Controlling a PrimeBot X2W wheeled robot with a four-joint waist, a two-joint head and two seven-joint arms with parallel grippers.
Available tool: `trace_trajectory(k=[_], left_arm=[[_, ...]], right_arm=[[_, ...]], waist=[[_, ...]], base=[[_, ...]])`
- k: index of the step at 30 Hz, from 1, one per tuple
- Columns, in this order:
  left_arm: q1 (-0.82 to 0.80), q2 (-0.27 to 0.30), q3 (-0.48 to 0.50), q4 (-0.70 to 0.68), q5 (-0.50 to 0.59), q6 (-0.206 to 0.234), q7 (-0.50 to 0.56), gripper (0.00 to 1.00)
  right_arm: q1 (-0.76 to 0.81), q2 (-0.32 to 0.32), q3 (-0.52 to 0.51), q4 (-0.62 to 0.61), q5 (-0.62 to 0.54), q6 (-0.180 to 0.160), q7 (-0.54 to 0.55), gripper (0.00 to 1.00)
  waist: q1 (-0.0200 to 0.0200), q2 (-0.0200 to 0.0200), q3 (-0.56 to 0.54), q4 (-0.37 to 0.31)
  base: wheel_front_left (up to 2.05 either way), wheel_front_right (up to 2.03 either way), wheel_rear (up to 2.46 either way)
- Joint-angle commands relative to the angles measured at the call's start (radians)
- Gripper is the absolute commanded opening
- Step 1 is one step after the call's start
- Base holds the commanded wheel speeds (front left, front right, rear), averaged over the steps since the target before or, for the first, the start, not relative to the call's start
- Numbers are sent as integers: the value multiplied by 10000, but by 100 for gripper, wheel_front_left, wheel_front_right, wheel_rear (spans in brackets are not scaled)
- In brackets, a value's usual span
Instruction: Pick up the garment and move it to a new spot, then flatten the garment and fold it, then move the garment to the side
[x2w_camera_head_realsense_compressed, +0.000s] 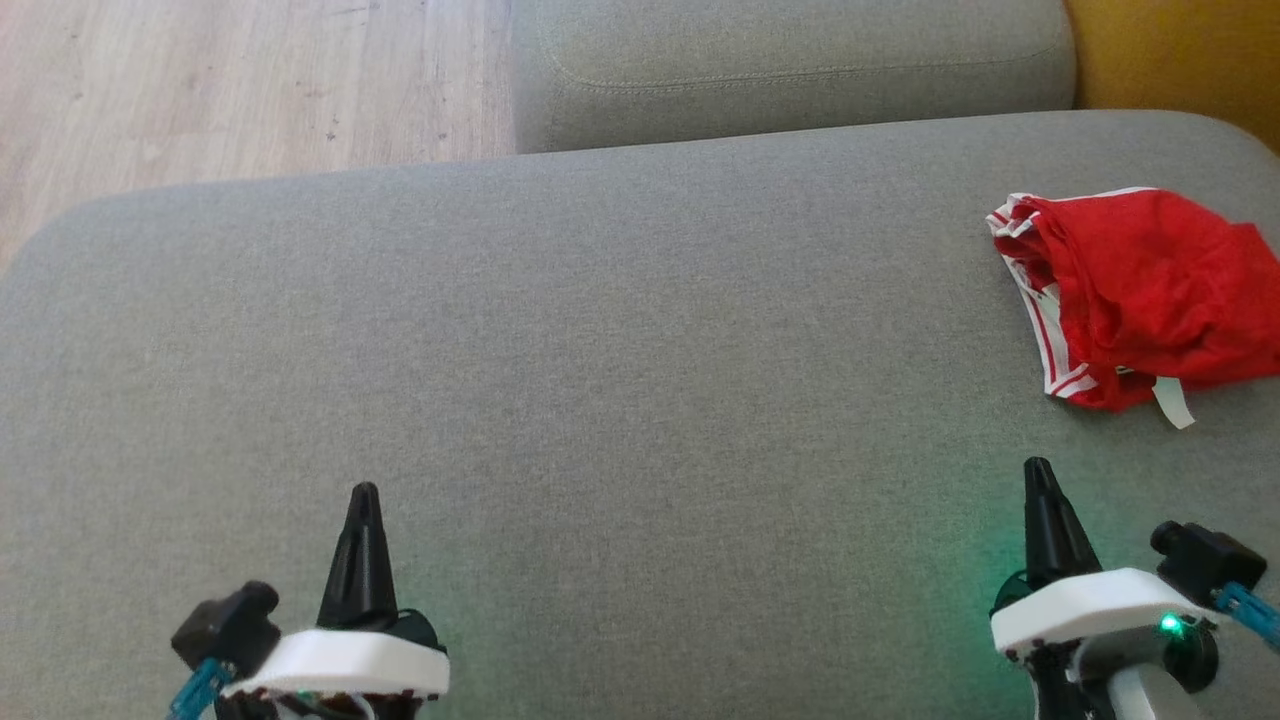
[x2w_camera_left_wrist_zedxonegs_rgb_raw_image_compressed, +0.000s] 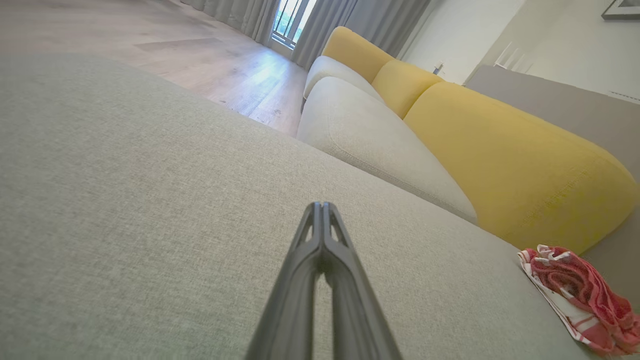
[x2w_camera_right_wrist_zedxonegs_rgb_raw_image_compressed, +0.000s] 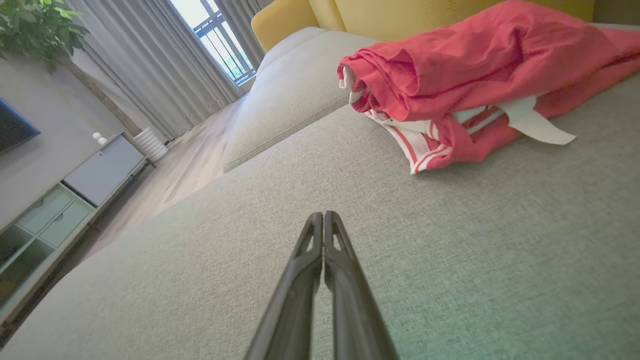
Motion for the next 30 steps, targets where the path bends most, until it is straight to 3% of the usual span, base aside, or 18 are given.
trace_trajectory(k=[1, 30], left_arm=[[-460, 57, 213, -347, -246, -22, 54, 0], [-588, 99, 861, -406, -3040, -138, 851, 0]], right_arm=[[-470, -17, -16, -377, 281, -1, 65, 0], [-541, -22, -325, -708, 3272, -3, 752, 0]], waist=[[0, 0, -3, 0], [0, 0, -94, -6]], base=[[0, 0, 0], [0, 0, 0]])
